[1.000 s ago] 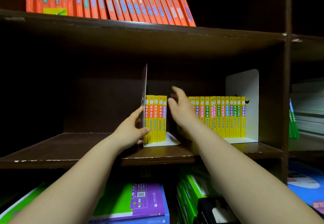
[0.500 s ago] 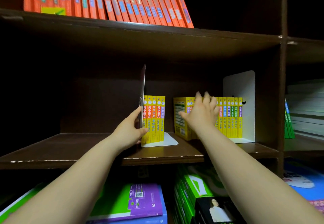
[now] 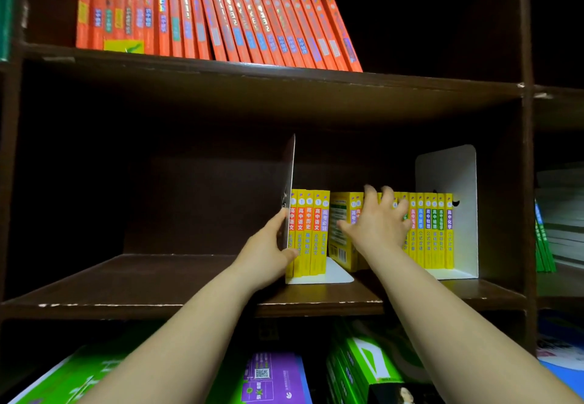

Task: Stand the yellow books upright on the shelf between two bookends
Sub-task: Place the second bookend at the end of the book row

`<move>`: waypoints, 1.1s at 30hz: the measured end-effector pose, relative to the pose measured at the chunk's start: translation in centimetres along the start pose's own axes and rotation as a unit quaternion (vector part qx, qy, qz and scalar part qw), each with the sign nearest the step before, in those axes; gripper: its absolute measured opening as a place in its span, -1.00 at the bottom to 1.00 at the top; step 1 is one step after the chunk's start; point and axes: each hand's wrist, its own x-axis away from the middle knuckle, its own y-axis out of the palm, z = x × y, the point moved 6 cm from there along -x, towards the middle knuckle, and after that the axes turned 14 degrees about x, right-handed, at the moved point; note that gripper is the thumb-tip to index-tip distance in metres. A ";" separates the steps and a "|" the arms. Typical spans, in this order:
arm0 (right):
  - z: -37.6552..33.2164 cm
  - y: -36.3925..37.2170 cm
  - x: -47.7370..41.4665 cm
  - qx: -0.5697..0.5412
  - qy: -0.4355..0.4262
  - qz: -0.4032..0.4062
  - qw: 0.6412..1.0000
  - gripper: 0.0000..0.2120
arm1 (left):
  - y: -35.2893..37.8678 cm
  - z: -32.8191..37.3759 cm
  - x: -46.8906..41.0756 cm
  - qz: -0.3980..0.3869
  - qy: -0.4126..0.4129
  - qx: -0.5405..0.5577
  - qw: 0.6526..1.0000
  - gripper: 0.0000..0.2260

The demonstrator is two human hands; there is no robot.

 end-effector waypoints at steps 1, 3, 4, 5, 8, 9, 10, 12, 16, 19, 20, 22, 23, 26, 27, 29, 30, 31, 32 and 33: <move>0.0 -0.2 0.0 0.011 -0.003 0.012 1.000 -0.22 | 0.1 0.0 -0.2 0.002 -0.001 -0.002 1.000 -0.38; -0.1 -0.6 0.0 0.017 -0.013 0.029 0.999 -0.24 | 0.3 -0.1 -0.5 0.005 -0.006 0.001 1.000 -0.37; -0.3 -0.5 0.1 0.009 -0.021 0.030 0.999 -0.26 | 0.3 -0.2 -0.7 0.003 -0.009 0.002 1.000 -0.37; -0.6 -0.5 0.1 -0.002 -0.030 0.026 0.999 -0.27 | 0.4 -0.3 -0.9 -0.001 -0.013 0.005 1.000 -0.37; -1.3 -0.2 0.2 -0.020 -0.044 0.006 0.999 -0.26 | 0.3 -0.5 -1.2 -0.013 -0.033 0.027 0.999 -0.36; -1.4 -0.1 0.2 -0.020 -0.046 -0.002 0.999 -0.25 | 0.2 -0.6 -1.2 -0.012 -0.037 0.034 0.999 -0.36; -1.5 -0.1 0.1 -0.017 -0.048 -0.009 0.999 -0.25 | 0.2 -0.7 -1.1 -0.010 -0.039 0.039 0.998 -0.36; -1.5 -0.1 0.0 -0.018 -0.050 -0.014 0.998 -0.27 | 0.2 -0.8 -1.0 -0.008 -0.040 0.047 0.998 -0.36; -1.0 -0.2 -0.2 -0.064 -0.036 0.000 0.997 -0.36 | 0.3 -0.9 -0.9 -0.010 -0.045 0.053 0.997 -0.36; -0.5 -0.8 -0.6 -0.124 -0.008 0.026 0.992 -0.38 | 0.2 -0.8 -0.9 -0.007 -0.048 0.054 0.997 -0.36; -0.5 -1.2 -0.7 -0.131 -0.009 0.040 0.991 -0.38 | 0.3 -0.7 -0.9 -0.006 -0.048 0.057 0.997 -0.36; -0.6 -1.6 -0.9 -0.138 -0.018 0.062 0.988 -0.39 | 0.7 -0.5 -0.9 -0.006 -0.045 0.067 0.997 -0.37; -0.5 -1.7 -1.0 -0.143 -0.017 0.067 0.987 -0.39 | 1.1 -0.4 -1.0 -0.007 -0.042 0.071 0.997 -0.37; 0.3 -1.6 -1.2 -0.146 0.005 0.067 0.987 -0.39 | 2.4 0.0 -1.5 -0.012 -0.037 0.067 0.997 -0.36; 0.6 -1.5 -1.3 -0.145 0.010 0.069 0.987 -0.40 | 2.8 0.1 -1.8 -0.014 -0.038 0.069 0.997 -0.36; 0.9 -1.5 -1.3 -0.147 0.011 0.075 0.986 -0.40 | 3.1 0.2 -2.1 -0.010 -0.039 0.071 0.997 -0.34; 1.0 -1.5 -1.3 -0.150 0.009 0.078 0.986 -0.40 | 3.1 0.2 -2.2 -0.005 -0.038 0.071 0.997 -0.34; 1.0 -1.5 -1.2 -0.151 0.008 0.079 0.985 -0.41 | 3.1 0.1 -2.2 0.001 -0.035 0.071 0.997 -0.34; 1.1 -1.5 -1.1 -0.150 0.006 0.081 0.985 -0.41 | 3.1 0.0 -2.2 0.006 -0.032 0.072 0.997 -0.35; 1.1 -1.4 -1.1 -0.147 0.003 0.083 0.986 -0.42 | 3.1 -0.1 -2.1 0.010 -0.029 0.073 0.997 -0.35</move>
